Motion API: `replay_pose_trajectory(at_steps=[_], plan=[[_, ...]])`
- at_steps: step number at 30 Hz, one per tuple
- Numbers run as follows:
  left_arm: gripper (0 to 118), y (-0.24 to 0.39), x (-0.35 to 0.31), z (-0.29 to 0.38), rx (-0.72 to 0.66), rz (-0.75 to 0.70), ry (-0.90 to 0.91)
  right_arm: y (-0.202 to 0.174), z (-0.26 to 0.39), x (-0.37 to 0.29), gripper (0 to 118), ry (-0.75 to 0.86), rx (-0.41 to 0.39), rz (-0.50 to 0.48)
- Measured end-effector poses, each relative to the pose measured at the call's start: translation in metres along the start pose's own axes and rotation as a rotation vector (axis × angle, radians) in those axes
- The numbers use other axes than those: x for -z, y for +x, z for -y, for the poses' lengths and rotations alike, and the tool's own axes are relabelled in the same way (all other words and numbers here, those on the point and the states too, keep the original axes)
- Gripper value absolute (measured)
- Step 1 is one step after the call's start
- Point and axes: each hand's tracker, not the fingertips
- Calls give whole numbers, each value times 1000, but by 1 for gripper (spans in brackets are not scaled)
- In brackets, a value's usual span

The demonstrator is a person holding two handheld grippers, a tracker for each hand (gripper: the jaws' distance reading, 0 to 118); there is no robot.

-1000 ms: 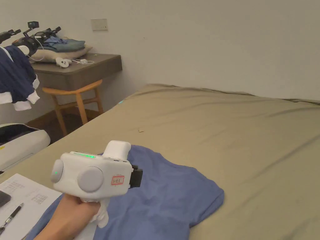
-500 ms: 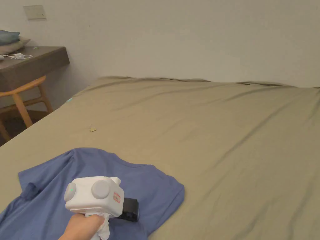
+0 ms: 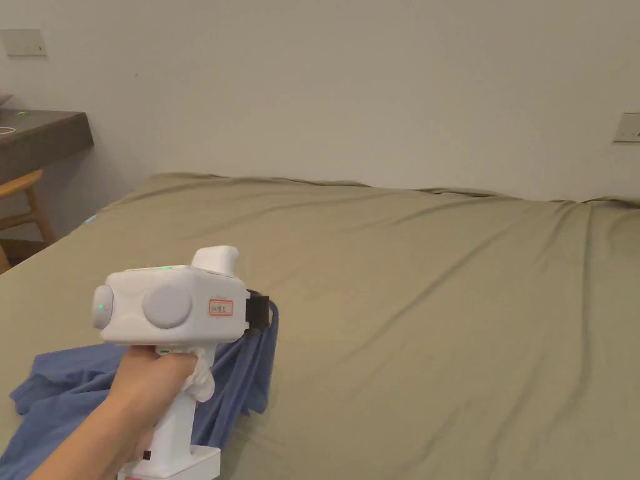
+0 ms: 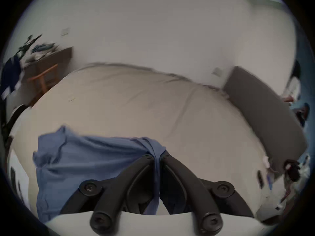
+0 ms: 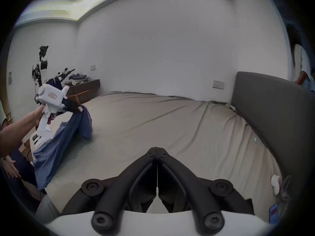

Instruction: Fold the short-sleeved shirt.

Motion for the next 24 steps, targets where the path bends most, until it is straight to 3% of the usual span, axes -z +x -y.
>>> replay_pose_trajectory(at_steps=[6, 11, 15, 19, 20, 21, 22, 24], plan=[[2, 157, 21, -15, 151, 333, 10, 40, 11, -63, 3, -8, 22, 139], [2, 271, 69, 31, 244, 540, -110, 72, 26, -107, 3, -33, 63, 239], [2, 325, 105, 89, 272, 635, -235, 85, 39, -126, 3, -54, 81, 290], [6, 336, 121, 131, 281, 611, -284, 83, 44, -125, 3, -76, 71, 304], [25, 332, 121, 135, 279, 584, -262, 83, 44, -122, 3, -70, 70, 303], [67, 324, 120, 136, 264, 541, -228, 83, 43, -118, 3, -63, 85, 289], [97, 318, 116, 134, 246, 507, -219, 83, 41, -115, 3, -57, 97, 280], [95, 292, 100, 121, 200, 455, -227, 82, 35, -107, 3, -40, 113, 256]])
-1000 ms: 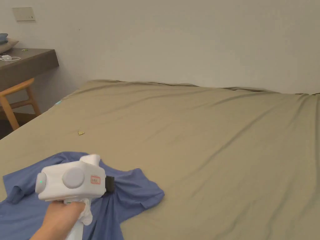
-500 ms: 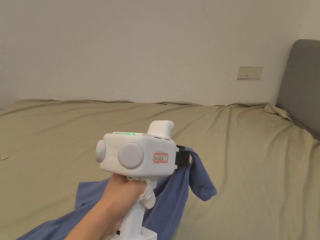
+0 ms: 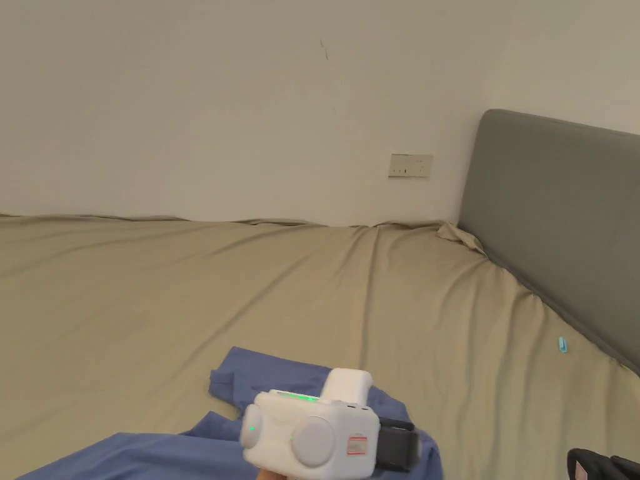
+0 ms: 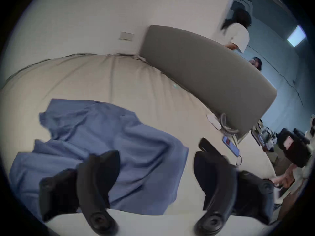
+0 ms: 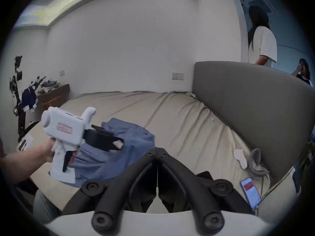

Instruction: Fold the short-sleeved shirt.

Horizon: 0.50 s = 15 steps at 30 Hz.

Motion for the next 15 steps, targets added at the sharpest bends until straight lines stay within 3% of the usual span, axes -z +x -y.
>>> replay_pose_trajectory(at_steps=[2, 9, 10, 12, 13, 15], plan=[[95, -19, -53, -3, -50, -30, 88, -7, -9, 7, 3, 20, -13, -12], [93, -57, -267, 43, -33, -450, 465, -29, -32, 24, 3, 80, -20, -98], [85, -59, -288, 56, -44, -486, 496, -31, -32, 24, 3, 86, -26, -105], [27, -62, -324, 88, -43, -602, 538, -34, -29, 23, 3, 91, -27, -112], [7, -63, -334, 101, -45, -674, 546, -34, -26, 22, 3, 90, -25, -117], [0, -60, -352, 128, -65, -758, 546, -34, -18, 21, 3, 79, -21, -117]])
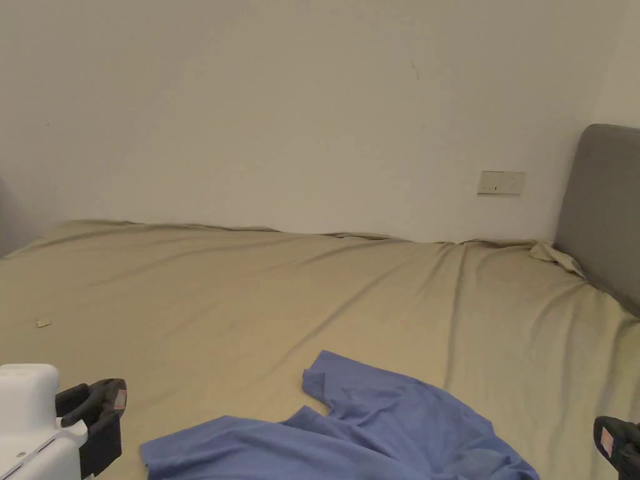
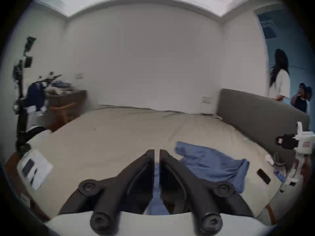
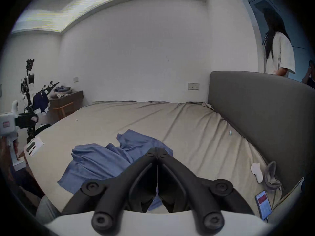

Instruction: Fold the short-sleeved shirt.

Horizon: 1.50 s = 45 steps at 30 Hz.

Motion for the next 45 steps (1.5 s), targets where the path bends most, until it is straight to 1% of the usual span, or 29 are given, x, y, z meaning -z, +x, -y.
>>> replay_pose_trajectory(at_steps=[3, 6, 9, 13, 14, 16, 17, 19, 20, 25, 26, 27, 28, 29, 30, 31, 32, 33, 34, 35, 36, 37, 38, 39, 40, 41, 43, 44, 45], plan=[[0, -18, -20, 14, -116, -7, -8, 1, 11, -1, 3, -17, 1, 8], [0, -18, -19, 18, -105, -10, -27, 3, 14, 1, 3, -40, 7, 14], [0, -10, 0, 12, -84, 8, -52, 4, 12, 6, 3, -42, 6, 18], [2, -13, 58, 4, -83, 28, -118, 4, 3, 20, 3, -49, -3, 20], [23, -16, 76, 1, -88, 45, -156, 5, 0, 26, 3, -49, -8, 23], [107, -25, 124, -4, -114, 50, -242, 6, -5, 37, 3, -50, -16, 28], [118, -28, 149, -4, -112, 69, -305, 6, -7, 43, 3, -52, -19, 29], [118, -33, 195, 5, -84, 115, -466, 7, -10, 52, 3, -55, -25, 35], [118, -34, 218, 13, -89, 106, -469, 7, -10, 56, 3, -57, -27, 36], [118, -33, 309, 71, -108, 32, -745, 9, -6, 67, 3, -77, -7, 50], [115, -30, 324, 82, -96, 19, -805, 11, -4, 69, 3, -88, -1, 54], [102, -31, 334, 94, -71, 1, -812, 13, -1, 71, 3, -97, 4, 61], [83, -27, 341, 101, -38, -6, -798, 15, 1, 72, 3, -105, 6, 73], [56, -24, 345, 108, 17, -37, -797, 17, 3, 73, 3, -113, 3, 87], [48, -21, 351, 114, 59, -81, -824, 19, 5, 75, 3, -125, 2, 102], [47, -14, 343, 117, 68, -92, -823, 21, 5, 77, 3, -133, 3, 110], [40, -11, 338, 112, 61, -64, -769, 24, 6, 79, 3, -138, 8, 115], [18, -10, 337, 108, 74, -44, -751, 30, 10, 84, 3, -141, 16, 114], [4, -11, 337, 104, 61, -3, -749, 34, 12, 88, 3, -151, 32, 102], [4, -11, 330, 100, 4, 64, -746, 37, 14, 93, 3, -166, 54, 80], [4, -10, 328, 96, -26, 89, -742, 40, 16, 99, 7, -175, 78, 57], [4, -8, 325, 93, -23, 101, -735, 43, 19, 106, 27, -194, 102, 23], [4, -5, 322, 89, -7, 95, -707, 46, 22, 114, 76, -218, 104, 10], [4, -1, 314, 83, 8, 90, -701, 49, 25, 125, 108, -267, 121, -20], [4, 1, 309, 79, 8, 90, -702, 51, 29, 139, 118, -331, 129, -46], [4, 1, 306, 76, -13, 96, -680, 52, 35, 153, 118, -377, 144, -73], [4, 2, 299, 67, -55, 130, -681, 53, 46, 178, 118, -434, 125, -142], [4, 2, 298, 67, -64, 128, -680, 51, 53, 193, 117, -486, 104, -145], [4, 3, 296, 66, -61, 127, -679, 46, 59, 205, 112, -524, 91, -125]])
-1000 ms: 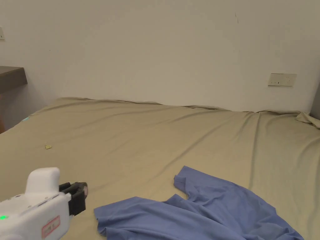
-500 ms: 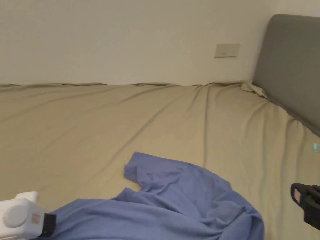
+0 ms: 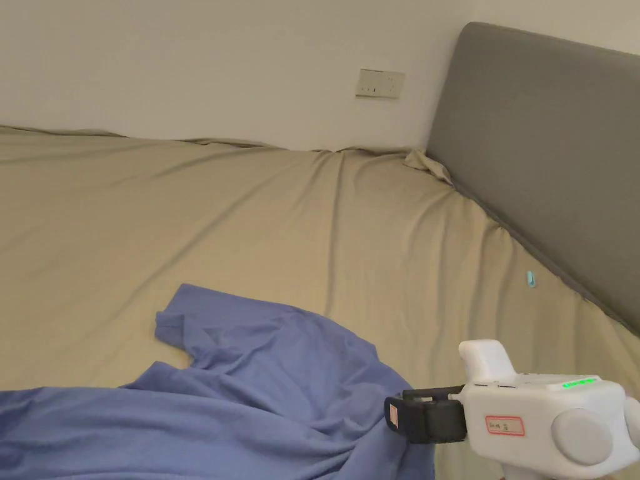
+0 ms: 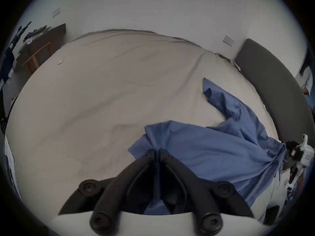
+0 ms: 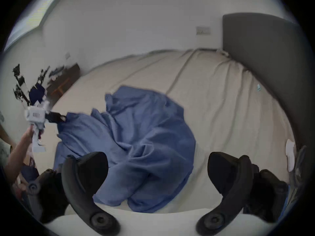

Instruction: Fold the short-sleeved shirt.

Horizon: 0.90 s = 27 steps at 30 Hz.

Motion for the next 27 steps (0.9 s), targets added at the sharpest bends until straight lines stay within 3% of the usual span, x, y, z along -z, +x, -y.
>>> replay_pose_trajectory(at_steps=[1, 2, 3, 4, 5, 6, 10, 16, 23, 27], plan=[[4, 1, -2, 1, 1, 0, 4, -1, 0, 13, 97, -29, 6, 14], [4, -1, -5, 1, -3, 2, 12, -1, -1, 24, 66, -54, 18, 14], [4, 0, -7, 2, -10, 7, 16, 0, -1, 31, 66, -41, 28, 19], [4, 1, -8, 3, -20, 13, 13, -3, 0, 34, 53, -39, 31, 22], [4, 3, -10, 5, -32, 13, 16, -5, 1, 37, 17, -39, 42, 24], [4, -2, -10, 3, -39, 14, 26, -6, 2, 37, 13, -15, 55, 32], [4, -4, -29, -3, -43, -6, 166, -18, -5, 11, 12, 122, 22, 19], [4, -2, -84, -39, -48, 89, 331, -33, -43, -36, 12, 302, -24, 4], [4, 1, -159, -93, -37, 145, 557, -35, -117, -78, 12, 420, -24, -14], [4, -11, -185, -130, -1, 104, 635, -36, -162, -97, 12, 500, -2, -8]])
